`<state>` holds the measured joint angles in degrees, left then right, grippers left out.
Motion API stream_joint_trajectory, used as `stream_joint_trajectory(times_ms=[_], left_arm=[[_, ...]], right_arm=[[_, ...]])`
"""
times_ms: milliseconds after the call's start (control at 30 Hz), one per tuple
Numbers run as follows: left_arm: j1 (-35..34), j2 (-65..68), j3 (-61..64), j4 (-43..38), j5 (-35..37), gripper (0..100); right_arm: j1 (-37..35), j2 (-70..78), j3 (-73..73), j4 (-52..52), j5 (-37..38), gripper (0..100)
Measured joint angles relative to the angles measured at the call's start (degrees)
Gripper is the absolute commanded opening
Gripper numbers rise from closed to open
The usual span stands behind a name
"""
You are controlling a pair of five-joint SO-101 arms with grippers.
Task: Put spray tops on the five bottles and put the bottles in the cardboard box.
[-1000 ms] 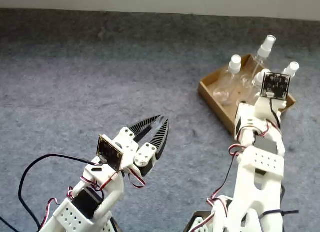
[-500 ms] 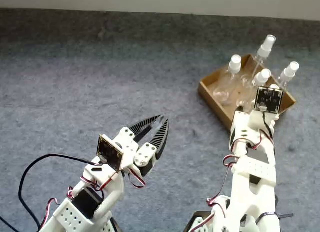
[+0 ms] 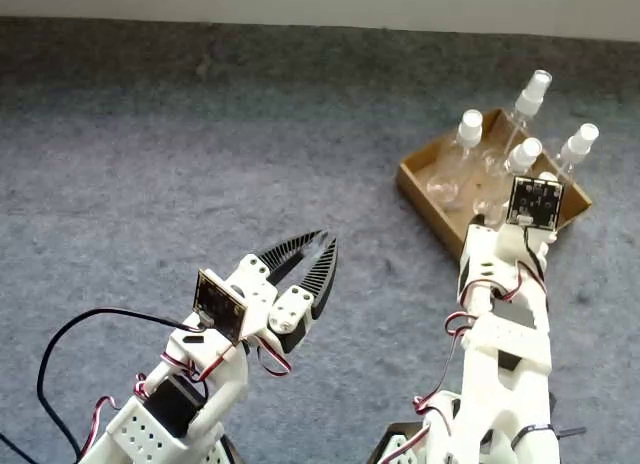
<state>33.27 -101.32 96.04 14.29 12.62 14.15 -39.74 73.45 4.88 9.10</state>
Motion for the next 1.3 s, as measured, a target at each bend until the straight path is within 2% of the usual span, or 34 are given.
stream_joint_trajectory(times_ms=[333,500,767,900,1300], left_arm=[[0.00,0.00,0.00,0.00,0.00,1],[0.00,0.00,0.00,0.00,0.00,1],[0.00,0.00,0.00,0.00,0.00,1],[0.00,0.00,0.00,0.00,0.00,1],[0.00,0.00,0.00,0.00,0.00,1]], right_arm=[[-0.09,5.36,-0.18,-0.79,0.09,10.4],[-0.26,5.54,-0.18,-0.79,0.09,19.7],[-0.35,5.54,-0.18,-0.79,0.00,20.7],[-0.35,5.54,-0.18,-0.79,0.00,27.2],[-0.26,5.71,-0.09,-0.79,0.00,27.6]])
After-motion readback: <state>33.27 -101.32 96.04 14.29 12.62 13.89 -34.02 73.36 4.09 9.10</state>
